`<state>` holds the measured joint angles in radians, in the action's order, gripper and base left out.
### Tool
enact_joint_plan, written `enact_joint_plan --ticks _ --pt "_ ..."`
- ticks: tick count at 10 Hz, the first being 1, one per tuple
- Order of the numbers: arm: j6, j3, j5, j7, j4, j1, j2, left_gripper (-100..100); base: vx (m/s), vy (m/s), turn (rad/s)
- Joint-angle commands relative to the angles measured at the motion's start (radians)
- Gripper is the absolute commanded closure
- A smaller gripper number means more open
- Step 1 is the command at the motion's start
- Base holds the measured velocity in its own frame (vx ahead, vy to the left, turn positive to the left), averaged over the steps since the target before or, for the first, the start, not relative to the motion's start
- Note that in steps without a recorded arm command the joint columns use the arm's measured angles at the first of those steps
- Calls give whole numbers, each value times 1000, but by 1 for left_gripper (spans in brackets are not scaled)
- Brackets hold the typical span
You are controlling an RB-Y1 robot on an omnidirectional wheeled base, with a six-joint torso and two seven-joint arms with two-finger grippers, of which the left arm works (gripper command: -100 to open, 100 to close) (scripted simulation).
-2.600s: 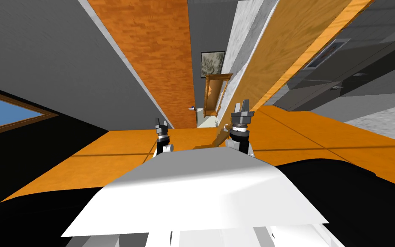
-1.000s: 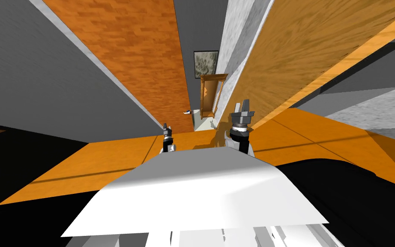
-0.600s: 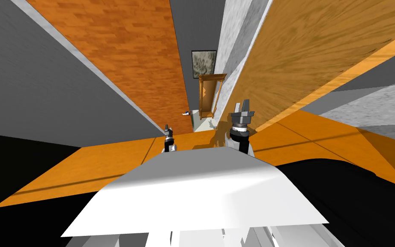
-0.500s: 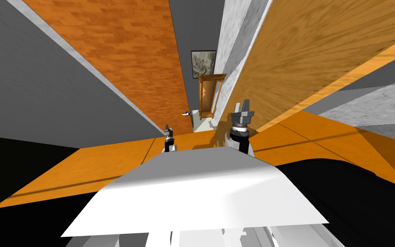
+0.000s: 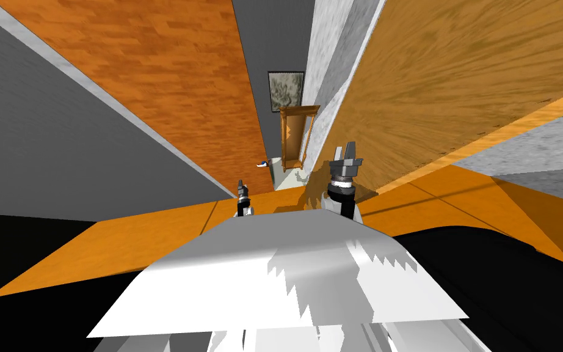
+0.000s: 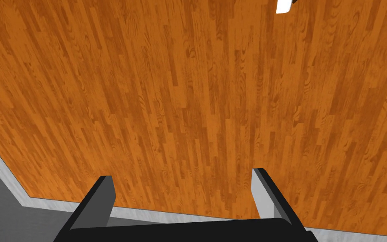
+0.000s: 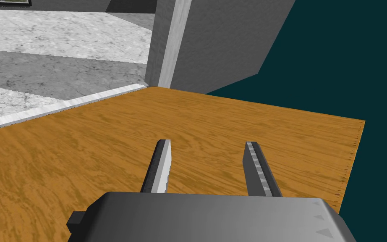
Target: Pull the door open
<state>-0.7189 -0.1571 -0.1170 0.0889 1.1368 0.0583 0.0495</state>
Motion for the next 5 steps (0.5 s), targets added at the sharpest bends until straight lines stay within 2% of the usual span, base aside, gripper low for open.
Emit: enact_joint_plan --ticks 1,2,3,5 --pt "-2 -6 -1 10 -38 -17 -8 -100 99 11 -70" --pt "-5 -9 -2 14 -62 -26 -11 -100 107 15 -66" --pt "-5 -9 -2 14 -62 -26 -11 -100 65 9 -25" --pt "-12 -15 -4 21 -108 -43 -19 -100 64 8 -66"
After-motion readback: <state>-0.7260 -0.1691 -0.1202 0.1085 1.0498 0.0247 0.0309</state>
